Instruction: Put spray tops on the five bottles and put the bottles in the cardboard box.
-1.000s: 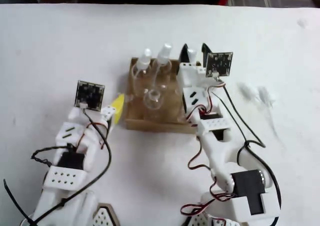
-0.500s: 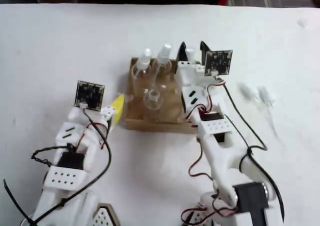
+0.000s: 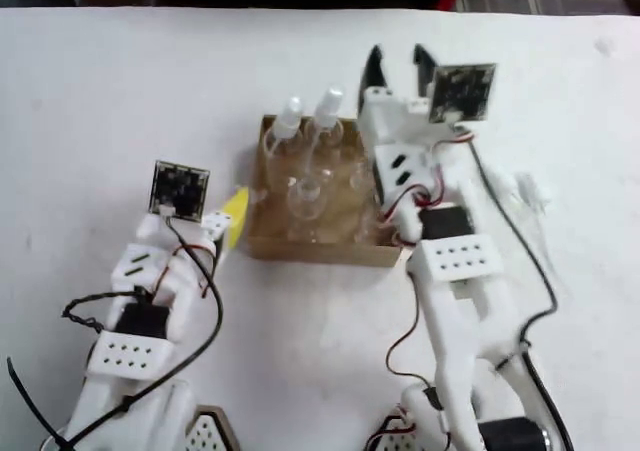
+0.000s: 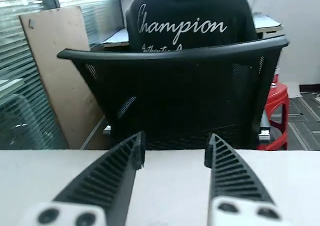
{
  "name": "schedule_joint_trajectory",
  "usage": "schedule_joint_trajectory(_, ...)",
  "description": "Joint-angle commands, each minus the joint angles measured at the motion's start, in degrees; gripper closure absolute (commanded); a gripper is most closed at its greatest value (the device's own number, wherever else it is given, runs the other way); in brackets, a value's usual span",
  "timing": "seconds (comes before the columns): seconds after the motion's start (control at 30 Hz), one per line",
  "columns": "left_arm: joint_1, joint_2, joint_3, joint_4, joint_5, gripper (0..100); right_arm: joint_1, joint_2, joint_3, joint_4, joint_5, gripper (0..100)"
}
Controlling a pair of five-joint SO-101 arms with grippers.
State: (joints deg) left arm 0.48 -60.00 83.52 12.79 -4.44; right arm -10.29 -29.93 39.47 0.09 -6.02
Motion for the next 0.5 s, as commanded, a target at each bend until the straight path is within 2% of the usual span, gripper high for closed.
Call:
schedule_joint_trajectory(0.0, 0.13, -1.27, -0.53, -1.67, -0.7, 77, 6.9, -3.82, -8.62, 10.51, -0.26, 82.5)
schedule_joint_trajectory(0.2, 0.13, -1.27, -0.53, -1.49, -0.7, 77, 20.35, -3.47, -20.92, 34.15, 0.18, 82.3)
schedule_joint_trajectory(0.37, 0.13, -1.27, -0.53, -1.41, -0.7, 77, 28.35, 4.44, -30.07, 41.89, 0.44, 82.3)
schedule_joint_trajectory(0.47, 0.13, -1.27, -0.53, -1.41, -0.7, 77, 30.99, 12.35, -35.69, 46.02, 6.59, 82.5)
